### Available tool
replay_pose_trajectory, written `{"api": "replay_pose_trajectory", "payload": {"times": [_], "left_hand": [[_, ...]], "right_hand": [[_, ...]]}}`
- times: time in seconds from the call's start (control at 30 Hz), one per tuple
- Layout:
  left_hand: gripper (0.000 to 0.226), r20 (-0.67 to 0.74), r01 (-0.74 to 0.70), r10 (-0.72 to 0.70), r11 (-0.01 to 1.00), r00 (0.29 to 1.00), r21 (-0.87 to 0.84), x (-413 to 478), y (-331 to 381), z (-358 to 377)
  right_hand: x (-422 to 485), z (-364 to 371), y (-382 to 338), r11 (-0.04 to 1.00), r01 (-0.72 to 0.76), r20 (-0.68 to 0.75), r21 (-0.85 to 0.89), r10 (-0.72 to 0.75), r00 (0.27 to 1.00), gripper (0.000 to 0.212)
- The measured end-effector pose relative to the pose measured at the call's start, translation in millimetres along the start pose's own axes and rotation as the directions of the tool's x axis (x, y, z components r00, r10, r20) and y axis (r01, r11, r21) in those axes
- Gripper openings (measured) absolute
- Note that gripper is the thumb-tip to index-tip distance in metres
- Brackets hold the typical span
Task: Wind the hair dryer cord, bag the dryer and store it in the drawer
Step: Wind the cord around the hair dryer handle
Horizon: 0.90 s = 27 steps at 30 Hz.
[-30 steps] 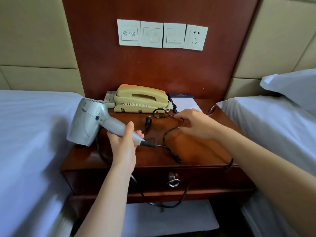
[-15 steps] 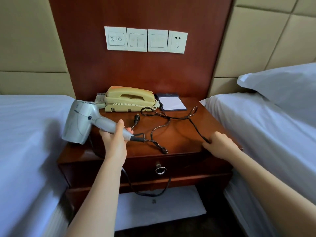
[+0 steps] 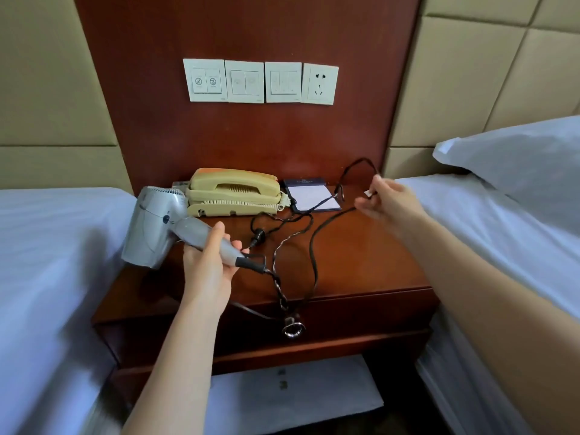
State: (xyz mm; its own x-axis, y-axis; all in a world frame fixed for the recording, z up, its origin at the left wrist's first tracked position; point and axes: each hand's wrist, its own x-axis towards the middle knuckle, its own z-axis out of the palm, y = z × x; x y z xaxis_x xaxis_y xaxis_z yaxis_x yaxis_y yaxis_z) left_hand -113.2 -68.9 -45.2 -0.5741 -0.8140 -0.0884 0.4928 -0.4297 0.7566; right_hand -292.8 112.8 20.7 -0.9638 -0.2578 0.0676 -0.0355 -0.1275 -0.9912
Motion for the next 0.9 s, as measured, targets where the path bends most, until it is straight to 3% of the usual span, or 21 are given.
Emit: {"api": "replay_pose_trajectory", "payload": {"times": [0.13, 0.27, 0.37, 0.5, 0.6, 0.7, 0.8, 0.9], "left_hand": [[0.019, 0.07, -0.038, 0.036, 0.999, 0.997, 0.024, -0.2, 3.1, 4.7], [0.017, 0.105, -0.04, 0.038, 0.999, 0.994, 0.016, -0.9, -0.4, 8.2], [0.021, 0.124, -0.034, 0.033, 0.999, 0.992, 0.003, 1.6, -2.8, 8.4], [0.024, 0.139, -0.062, 0.06, 0.998, 0.989, 0.015, 6.8, -3.8, 8.7], [0.04, 0.136, -0.061, 0.061, 0.998, 0.989, -0.004, 11.4, -6.5, 10.7], [0.053, 0.088, -0.029, 0.032, 0.999, 0.996, -0.039, 15.0, -14.3, 14.8], [0.054, 0.079, 0.01, -0.004, 0.997, 0.997, -0.083, 15.8, -22.5, 19.2], [0.056, 0.071, 0.025, -0.018, 0.995, 0.997, -0.093, 12.9, -26.5, 24.9]], "right_hand": [[27.2, 18.7, -13.8, 0.964, 0.213, 0.016, -0.16, -0.213, 0.977, 0.031], [45.3, 39.3, -22.5, 0.848, 0.386, 0.082, -0.364, -0.383, 0.92, 0.022], [57.0, 51.8, -41.6, 0.785, 0.476, 0.149, -0.396, -0.457, 0.877, 0.009], [72.2, 63.4, -60.9, 0.683, 0.57, 0.221, -0.456, -0.534, 0.816, 0.008], [74.9, 64.5, -54.1, 0.531, 0.61, 0.368, -0.588, -0.496, 0.787, 0.018], [79.4, 58.6, -24.1, 0.283, 0.6, 0.538, -0.748, -0.269, 0.799, 0.038], [67.1, 52.7, 5.7, 0.342, 0.515, 0.542, -0.786, -0.018, 0.84, 0.058], [35.6, 47.6, 24.4, 0.318, 0.539, 0.549, -0.78, -0.065, 0.833, 0.046]]}}
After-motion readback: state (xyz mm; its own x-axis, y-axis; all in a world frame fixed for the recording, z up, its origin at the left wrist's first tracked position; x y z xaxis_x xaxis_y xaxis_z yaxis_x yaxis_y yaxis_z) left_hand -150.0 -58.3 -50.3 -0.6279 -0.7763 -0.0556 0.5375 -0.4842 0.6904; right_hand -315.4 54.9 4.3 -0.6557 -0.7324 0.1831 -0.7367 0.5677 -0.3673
